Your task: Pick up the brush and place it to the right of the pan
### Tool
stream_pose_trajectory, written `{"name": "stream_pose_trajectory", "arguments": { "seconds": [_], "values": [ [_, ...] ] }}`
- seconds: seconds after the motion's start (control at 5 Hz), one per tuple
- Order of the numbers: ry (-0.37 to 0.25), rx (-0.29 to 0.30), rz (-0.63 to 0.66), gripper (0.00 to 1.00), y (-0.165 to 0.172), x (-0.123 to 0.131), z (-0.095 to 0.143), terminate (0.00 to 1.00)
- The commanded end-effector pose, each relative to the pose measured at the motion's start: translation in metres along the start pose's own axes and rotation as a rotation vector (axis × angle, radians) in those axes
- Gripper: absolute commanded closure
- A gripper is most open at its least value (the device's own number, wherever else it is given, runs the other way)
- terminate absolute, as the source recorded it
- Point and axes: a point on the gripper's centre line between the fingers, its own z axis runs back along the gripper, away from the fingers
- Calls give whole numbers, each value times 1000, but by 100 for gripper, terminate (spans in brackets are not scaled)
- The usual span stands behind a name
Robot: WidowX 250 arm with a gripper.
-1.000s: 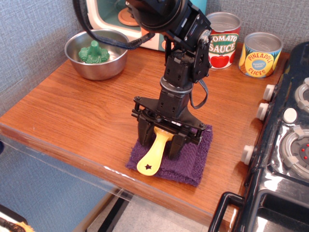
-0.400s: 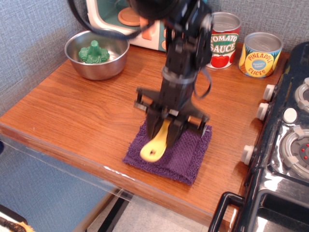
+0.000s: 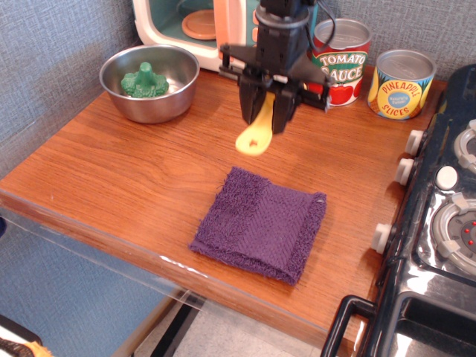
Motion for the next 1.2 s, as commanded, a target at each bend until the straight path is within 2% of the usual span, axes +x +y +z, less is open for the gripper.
{"name": "stream_pose_trajectory", "arguments": {
  "seconds": [0.0, 0.4, 0.6, 0.8, 1.0],
  "values": [
    [-9, 24, 59, 100, 25, 53, -22, 0],
    [50, 40, 80, 100, 33, 74, -53, 0],
    [72, 59, 63, 100, 39, 76, -62, 0],
    [92, 64, 31, 0, 44, 75, -63, 0],
    [46, 51, 8, 0, 42, 73, -49, 0]
  ]
}}
